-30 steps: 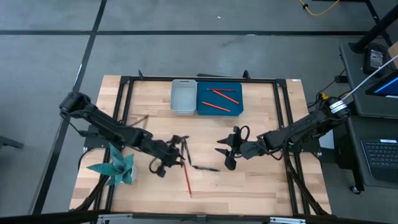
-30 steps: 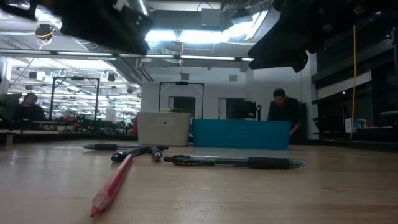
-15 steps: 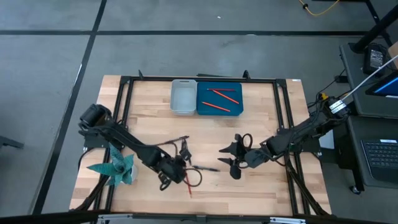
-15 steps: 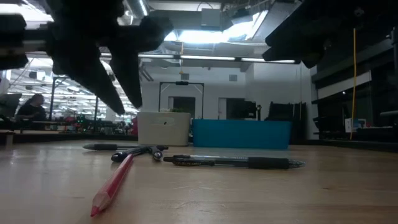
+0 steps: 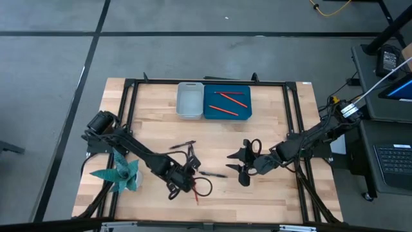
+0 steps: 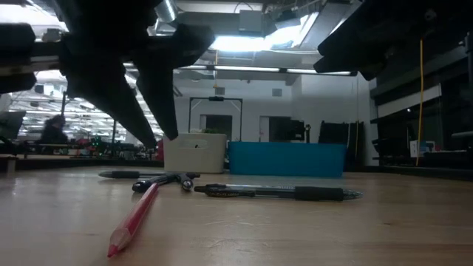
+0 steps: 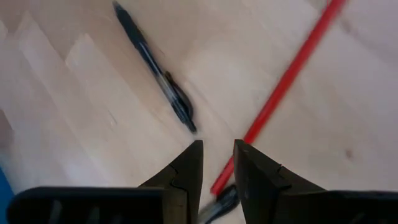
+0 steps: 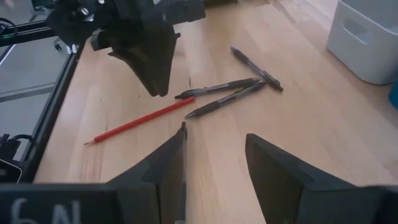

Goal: Sort pens & pencils
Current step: Put the red pencil into the blue bin

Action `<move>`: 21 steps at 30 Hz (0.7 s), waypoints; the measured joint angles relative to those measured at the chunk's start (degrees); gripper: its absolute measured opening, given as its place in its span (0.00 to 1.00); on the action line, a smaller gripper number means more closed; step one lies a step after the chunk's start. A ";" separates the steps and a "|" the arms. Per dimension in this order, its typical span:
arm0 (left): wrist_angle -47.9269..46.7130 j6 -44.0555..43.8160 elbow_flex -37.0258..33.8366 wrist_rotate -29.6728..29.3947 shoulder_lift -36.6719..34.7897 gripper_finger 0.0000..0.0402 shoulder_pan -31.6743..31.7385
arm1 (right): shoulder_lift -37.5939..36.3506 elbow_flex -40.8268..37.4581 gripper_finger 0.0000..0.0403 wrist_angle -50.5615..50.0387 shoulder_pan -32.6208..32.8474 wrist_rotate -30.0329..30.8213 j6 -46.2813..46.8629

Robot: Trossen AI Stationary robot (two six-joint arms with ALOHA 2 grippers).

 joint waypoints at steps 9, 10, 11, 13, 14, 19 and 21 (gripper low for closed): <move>0.16 0.68 0.00 3.24 0.00 0.21 0.02 | 0.00 0.00 0.42 0.02 0.00 -0.02 -0.84; 0.17 0.66 0.00 3.23 0.00 0.21 0.02 | 0.00 0.00 0.42 0.02 0.00 -0.02 -0.90; 0.17 0.54 0.00 2.90 0.00 0.21 0.02 | 0.00 0.00 0.42 0.02 0.00 -0.02 -0.99; 0.14 0.42 0.00 2.59 0.00 0.21 0.02 | 0.00 0.00 0.42 0.02 0.00 -0.02 -1.00; 0.08 0.40 0.00 2.53 0.00 0.21 0.02 | 0.00 0.00 0.42 0.02 0.00 -0.02 -1.00; -0.12 0.88 -0.02 2.90 0.00 0.21 0.21 | 0.02 0.00 0.42 0.10 0.00 -0.03 -0.99; -0.12 1.97 -0.02 3.87 0.00 0.21 0.24 | 0.02 0.00 0.42 0.33 0.00 -0.04 -0.99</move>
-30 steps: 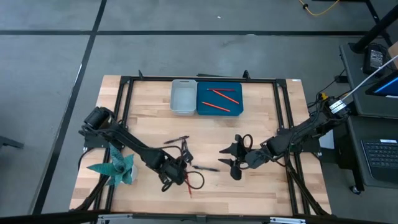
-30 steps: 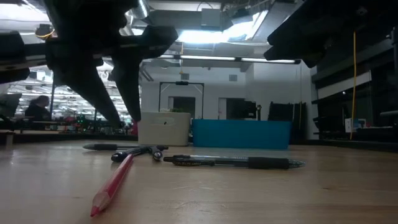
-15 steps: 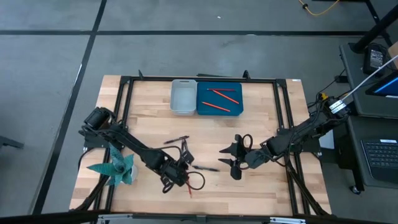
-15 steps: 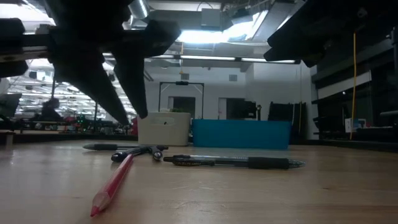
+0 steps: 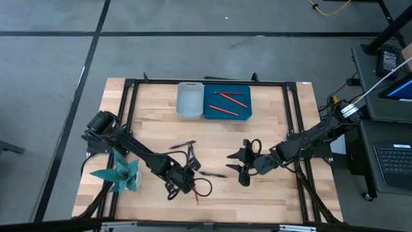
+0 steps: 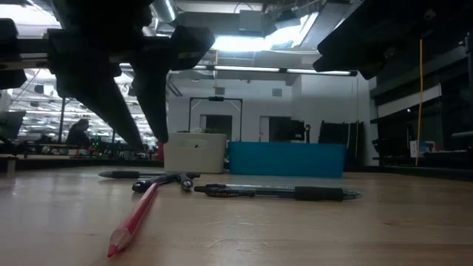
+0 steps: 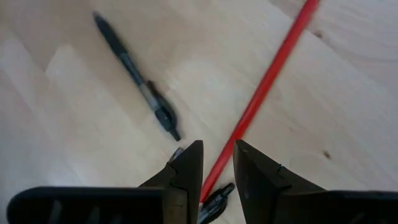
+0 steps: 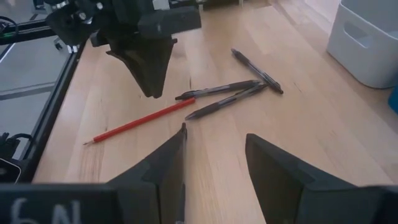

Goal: Sort pens & pencils
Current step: Put the red pencil into the blue bin

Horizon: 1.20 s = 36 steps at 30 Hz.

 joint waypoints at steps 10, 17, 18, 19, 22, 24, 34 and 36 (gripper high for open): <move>-0.21 9.07 -0.09 1.96 2.87 0.21 0.00 | 0.00 0.02 0.42 0.15 0.00 -0.02 0.15; -0.01 14.08 -0.09 1.79 3.43 0.21 0.44 | 0.00 0.02 0.42 0.15 0.00 -0.02 0.16; -0.01 14.66 -0.09 1.77 3.43 0.21 0.69 | 0.00 0.02 0.42 0.15 0.00 -0.02 0.17; -0.05 15.13 -0.09 1.77 3.43 0.21 0.91 | 0.00 0.02 0.42 0.15 0.00 -0.02 0.15; -0.14 15.27 -0.09 1.85 3.43 0.21 1.77 | 0.00 0.02 0.42 0.15 0.00 -0.04 0.13; -0.21 15.31 -0.09 3.09 3.43 0.21 2.46 | 0.00 0.02 0.42 0.15 0.00 -0.03 0.08; 0.04 18.53 0.05 8.48 5.35 0.21 3.69 | 0.00 0.02 0.42 0.11 0.00 -0.05 -0.09; -0.08 19.64 0.23 8.37 6.45 0.21 3.67 | 0.00 0.02 0.42 0.11 0.00 -0.07 -0.14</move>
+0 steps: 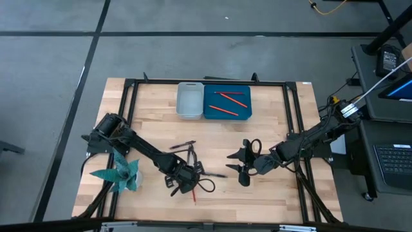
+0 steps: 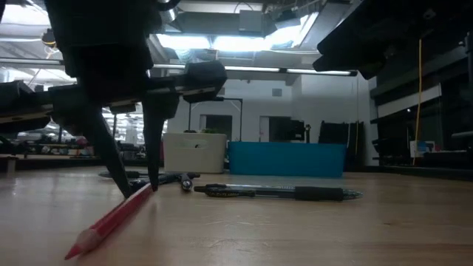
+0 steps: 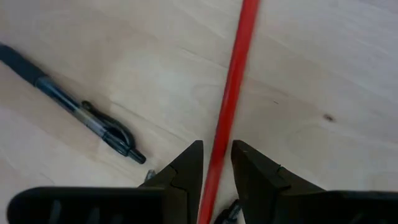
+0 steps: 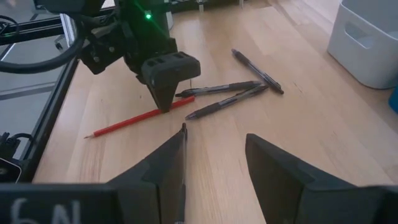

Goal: Sort pens & pencils
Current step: Put the red pencil into the blue bin

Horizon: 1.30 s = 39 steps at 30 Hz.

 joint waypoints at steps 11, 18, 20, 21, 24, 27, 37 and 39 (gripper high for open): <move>-0.48 3.19 0.48 2.94 1.28 0.21 0.09 | 0.01 0.00 0.42 -0.04 0.00 0.00 -0.09; 0.07 3.33 0.71 3.98 1.44 0.21 -0.57 | 0.02 0.00 0.42 -0.02 0.00 0.00 0.09; 0.24 3.25 0.73 4.40 1.69 0.21 -0.56 | 0.02 0.00 0.42 -0.02 0.00 0.00 0.15; 0.26 3.25 0.78 4.55 1.83 0.21 -0.52 | 0.02 0.00 0.42 -0.02 0.00 0.02 0.16; 0.42 2.88 0.89 6.32 2.40 0.20 -0.43 | 0.02 0.00 0.42 0.00 0.00 0.01 0.20; 0.03 2.41 0.93 7.77 2.59 0.20 -0.17 | 0.02 0.01 0.42 0.04 -0.01 0.01 0.19; -1.23 -1.88 1.06 13.94 3.01 0.15 1.14 | 0.02 0.02 0.42 0.33 -0.01 0.02 0.14; -1.40 -1.94 1.06 14.10 3.01 0.13 1.14 | 0.02 0.02 0.42 0.35 0.00 0.02 0.09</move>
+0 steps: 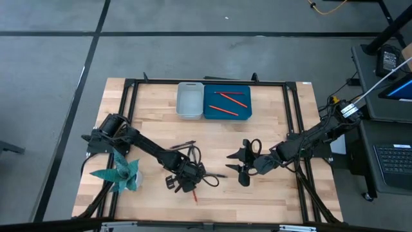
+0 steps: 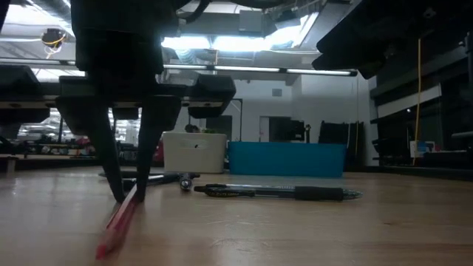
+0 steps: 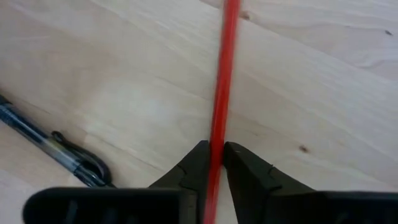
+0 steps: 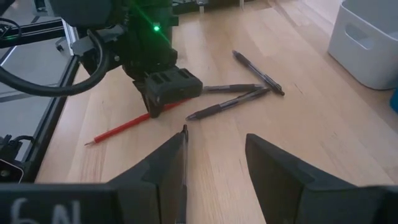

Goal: Sort pens & pencils
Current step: Put the red pencil into the blue bin

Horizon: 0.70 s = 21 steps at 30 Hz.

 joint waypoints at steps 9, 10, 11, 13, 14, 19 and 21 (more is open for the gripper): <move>0.02 -1.07 0.00 -0.48 0.00 0.12 0.04 | 0.00 0.00 0.42 0.01 0.00 -0.02 -0.11; 0.02 -1.09 0.00 -0.54 0.00 0.12 0.04 | 0.00 0.00 0.42 0.00 0.00 -0.02 -0.11; 0.02 -1.10 0.00 -0.57 0.00 0.11 0.04 | 0.00 0.00 0.42 0.02 0.00 0.00 -0.11; 0.02 -1.28 0.00 -0.68 0.00 0.10 0.04 | 0.00 0.00 0.42 0.00 0.00 -0.02 -0.12; 0.02 -1.48 0.00 -0.74 0.00 0.09 0.04 | 0.00 0.00 0.42 0.01 0.00 -0.02 -0.13; 0.00 -2.92 0.02 -1.79 0.00 0.06 0.00 | 0.00 0.00 0.42 0.02 0.00 -0.02 -0.15; 0.02 -2.94 0.02 -1.99 0.00 0.06 -0.02 | 0.00 0.00 0.42 0.01 0.00 -0.02 -0.15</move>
